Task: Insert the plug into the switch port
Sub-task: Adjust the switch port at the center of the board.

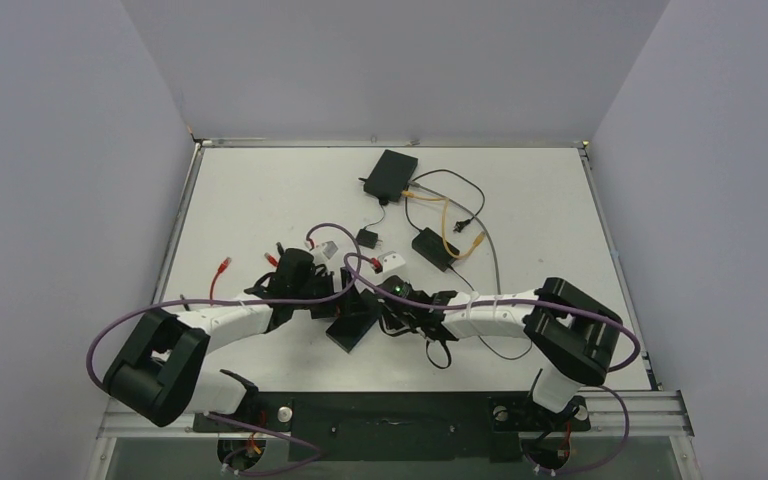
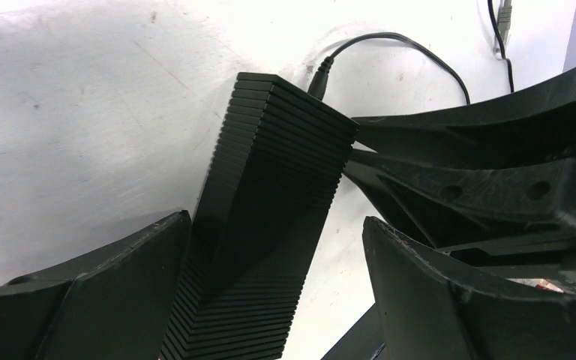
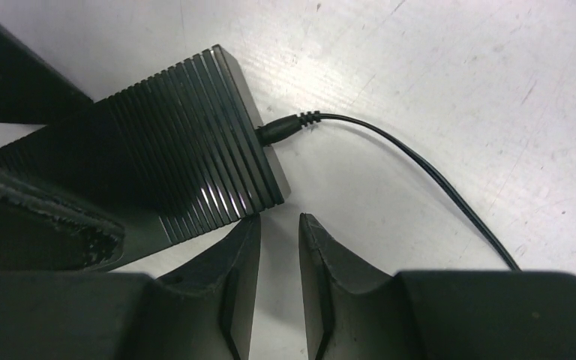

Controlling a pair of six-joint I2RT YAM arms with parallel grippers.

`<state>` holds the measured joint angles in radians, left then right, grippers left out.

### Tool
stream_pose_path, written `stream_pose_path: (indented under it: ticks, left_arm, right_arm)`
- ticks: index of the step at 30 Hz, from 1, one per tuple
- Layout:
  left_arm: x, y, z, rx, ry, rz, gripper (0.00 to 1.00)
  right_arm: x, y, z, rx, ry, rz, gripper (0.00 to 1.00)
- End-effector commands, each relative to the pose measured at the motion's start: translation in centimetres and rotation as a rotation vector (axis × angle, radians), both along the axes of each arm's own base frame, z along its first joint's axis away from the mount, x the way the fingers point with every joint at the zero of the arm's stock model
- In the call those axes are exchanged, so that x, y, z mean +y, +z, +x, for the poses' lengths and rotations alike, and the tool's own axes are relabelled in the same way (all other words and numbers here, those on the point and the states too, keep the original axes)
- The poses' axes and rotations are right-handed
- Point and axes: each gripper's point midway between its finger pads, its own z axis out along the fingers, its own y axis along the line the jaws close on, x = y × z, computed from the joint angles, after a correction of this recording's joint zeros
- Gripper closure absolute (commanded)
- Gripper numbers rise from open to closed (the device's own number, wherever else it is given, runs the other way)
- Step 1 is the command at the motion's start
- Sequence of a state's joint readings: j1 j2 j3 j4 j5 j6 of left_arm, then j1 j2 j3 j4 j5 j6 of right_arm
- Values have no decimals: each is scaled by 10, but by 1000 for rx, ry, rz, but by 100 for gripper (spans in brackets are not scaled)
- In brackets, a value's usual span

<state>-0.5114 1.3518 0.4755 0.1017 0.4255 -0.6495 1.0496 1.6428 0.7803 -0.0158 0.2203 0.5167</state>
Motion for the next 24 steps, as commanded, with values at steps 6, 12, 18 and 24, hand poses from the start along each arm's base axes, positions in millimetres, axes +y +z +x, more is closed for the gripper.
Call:
stream_pose_path:
  ticks: [6, 12, 18, 24]
  left_arm:
    - [29, 7, 17, -11, 140, 25, 17]
    - [55, 30, 32, -76, 269, 58, 17]
    - [77, 68, 48, -184, 386, 109, 16]
    - [120, 80, 64, -215, 585, 258, 15]
  right_arm:
    - [16, 19, 22, -44, -6, 54, 77]
    - [-7, 30, 21, -76, -34, 12, 74]
    - [-24, 46, 19, -113, -52, -2, 64]
    - [-34, 54, 14, -129, -56, 10, 60]
